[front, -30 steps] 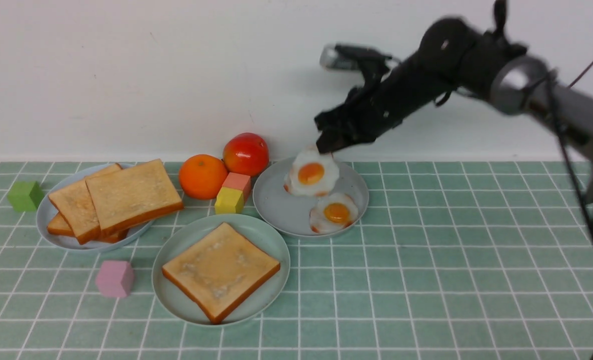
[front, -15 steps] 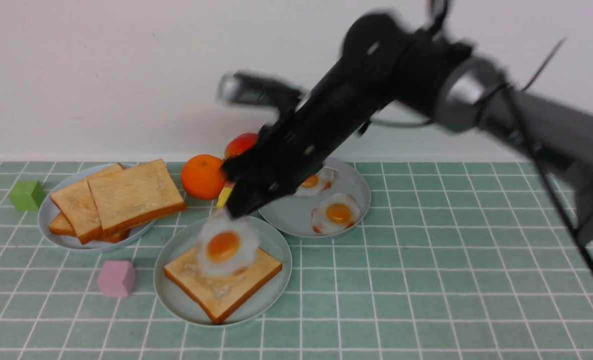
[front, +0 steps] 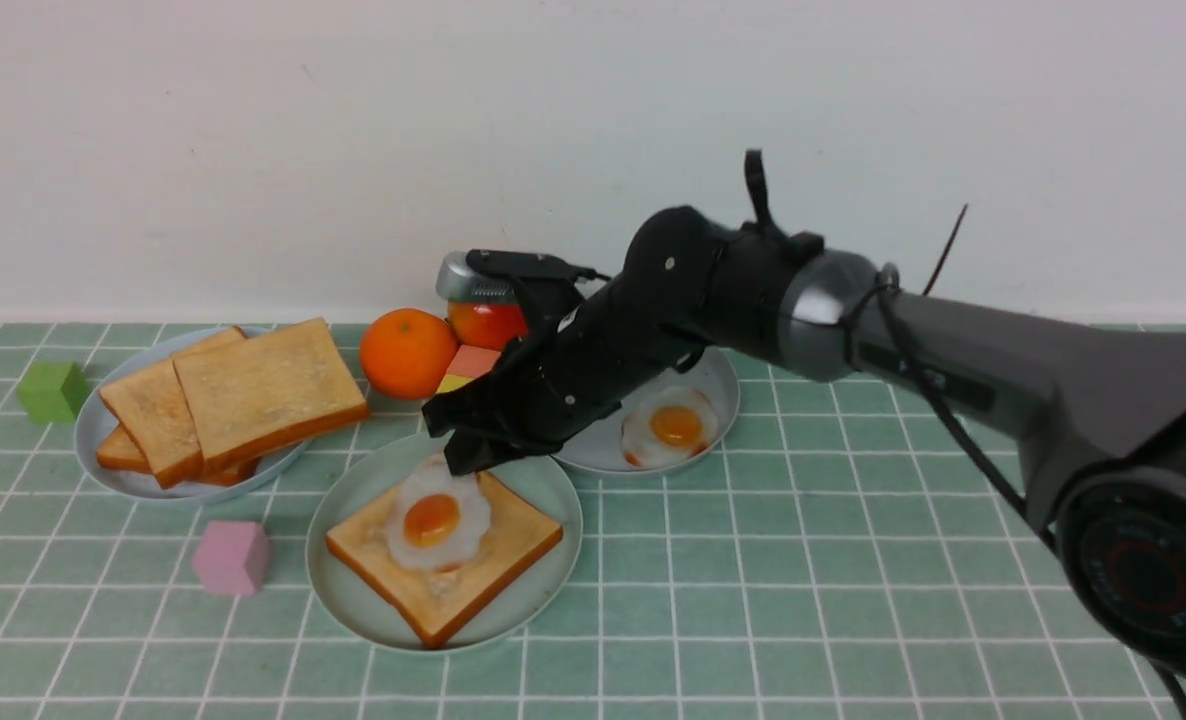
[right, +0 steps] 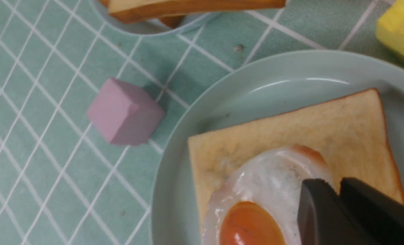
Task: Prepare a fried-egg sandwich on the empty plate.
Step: Use the right arm to place the fried egg on the slice of bread in the middle, then use the left arm to grab a slice of bread
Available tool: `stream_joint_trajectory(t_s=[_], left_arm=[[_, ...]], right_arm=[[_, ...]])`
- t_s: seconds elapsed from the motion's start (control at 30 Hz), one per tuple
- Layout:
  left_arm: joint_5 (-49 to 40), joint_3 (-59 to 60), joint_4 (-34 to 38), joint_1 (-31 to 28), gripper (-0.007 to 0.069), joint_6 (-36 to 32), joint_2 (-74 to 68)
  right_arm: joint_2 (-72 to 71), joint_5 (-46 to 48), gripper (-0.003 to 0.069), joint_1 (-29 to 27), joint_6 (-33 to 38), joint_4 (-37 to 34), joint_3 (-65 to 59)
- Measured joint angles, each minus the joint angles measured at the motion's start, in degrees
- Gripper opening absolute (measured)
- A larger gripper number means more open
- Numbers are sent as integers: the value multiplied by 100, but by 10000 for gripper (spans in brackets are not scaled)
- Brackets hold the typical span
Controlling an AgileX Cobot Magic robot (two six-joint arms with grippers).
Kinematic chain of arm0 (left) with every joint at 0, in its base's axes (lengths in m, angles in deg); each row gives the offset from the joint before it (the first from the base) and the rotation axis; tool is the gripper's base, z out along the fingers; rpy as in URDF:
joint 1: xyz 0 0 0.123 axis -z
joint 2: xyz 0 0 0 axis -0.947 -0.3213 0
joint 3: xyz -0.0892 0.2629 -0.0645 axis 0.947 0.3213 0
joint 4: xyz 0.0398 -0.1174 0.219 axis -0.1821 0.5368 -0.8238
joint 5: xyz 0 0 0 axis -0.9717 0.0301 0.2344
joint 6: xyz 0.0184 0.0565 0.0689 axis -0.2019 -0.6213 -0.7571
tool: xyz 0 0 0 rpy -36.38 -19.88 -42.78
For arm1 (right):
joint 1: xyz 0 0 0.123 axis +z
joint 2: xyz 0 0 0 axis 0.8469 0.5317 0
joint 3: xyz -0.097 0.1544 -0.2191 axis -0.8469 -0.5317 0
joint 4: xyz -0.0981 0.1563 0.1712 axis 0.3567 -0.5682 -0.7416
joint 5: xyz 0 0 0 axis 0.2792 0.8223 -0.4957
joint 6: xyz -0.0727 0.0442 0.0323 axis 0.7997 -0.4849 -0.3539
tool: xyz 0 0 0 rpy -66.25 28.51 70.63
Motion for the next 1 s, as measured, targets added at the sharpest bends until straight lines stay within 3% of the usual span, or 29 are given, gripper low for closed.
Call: stream_joint_trajectory(t_s=[0.17,0.3,0.53,0.63,0.73,0.87,0.93,0.97,1.0], left_arm=[[-25,0,0,0,-2,-5,0],[-30,0,0,0,-1,-5,0],[-43,0,23,0,8,-5,0],[-76,0,56,0,11,1,0],[-233,0,61,0,14,5,-132],[-395,-22,73,0,13,5,-680],[-442,-189,220,0,-13,-78,-1406],[-442,-235,255,0,-13,-100,-1531],[-447,-467,432,0,-13,-332,-1981]], right_arm=[[139,-265,78,-26,0,-265,0],[152,-292,121,-32,-41,-278,0],[173,105,389,-68,-112,-208,0],[-19,534,426,-158,-112,-40,0],[-477,1058,395,-333,-118,384,0],[-1315,1996,258,-536,-150,1073,0],[-2047,2696,102,-562,-371,1863,0],[-2047,2731,90,-562,-371,1863,0],[-2468,2926,9,-536,-665,2312,0]])
